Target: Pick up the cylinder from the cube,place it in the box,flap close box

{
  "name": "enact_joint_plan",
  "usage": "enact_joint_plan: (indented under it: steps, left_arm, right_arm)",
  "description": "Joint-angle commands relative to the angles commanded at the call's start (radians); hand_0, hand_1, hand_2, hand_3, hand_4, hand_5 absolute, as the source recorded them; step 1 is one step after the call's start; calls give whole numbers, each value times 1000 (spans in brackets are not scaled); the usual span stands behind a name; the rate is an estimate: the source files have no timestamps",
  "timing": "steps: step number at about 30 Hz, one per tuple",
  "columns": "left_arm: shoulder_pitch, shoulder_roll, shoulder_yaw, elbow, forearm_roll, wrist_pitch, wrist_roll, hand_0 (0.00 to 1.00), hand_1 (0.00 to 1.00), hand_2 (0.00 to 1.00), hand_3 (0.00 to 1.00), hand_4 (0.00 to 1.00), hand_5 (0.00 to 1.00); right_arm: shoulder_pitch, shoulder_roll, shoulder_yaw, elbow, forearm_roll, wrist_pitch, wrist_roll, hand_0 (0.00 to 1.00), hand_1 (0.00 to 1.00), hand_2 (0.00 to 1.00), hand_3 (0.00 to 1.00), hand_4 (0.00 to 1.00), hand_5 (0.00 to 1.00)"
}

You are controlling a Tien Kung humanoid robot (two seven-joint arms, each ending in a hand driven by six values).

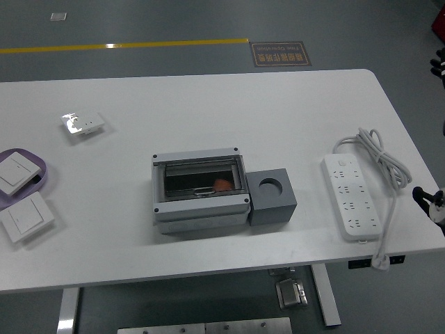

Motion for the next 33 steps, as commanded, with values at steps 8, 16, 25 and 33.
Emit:
enact_joint_plan:
  steps: [8,16,25,33]
  left_arm:
    - [2,-3,-18,2,37,-6,7,634,633,560,619,694,339]
    - [-3,-4,-11,-3,31,-4,4,635,633,561,619,695,339]
    - [1,-8,-14,-3,28,-6,7,636,634,561,620,699,338]
    - [9,-16,-15,2,15,-6,8,636,634,561,621,699,338]
  right_arm:
    - [-12,3,29,0,-15,-4,1,720,647,660,671,797,379]
    - [-11,5,31,0,-20,-3,0,720,647,659,670,802,375]
    - [0,10,10,1,-42,-10,-18,720,646,658,667,803,373]
    - [9,11,-7,-2,-45,-11,-24,720,645,659,666,804,382]
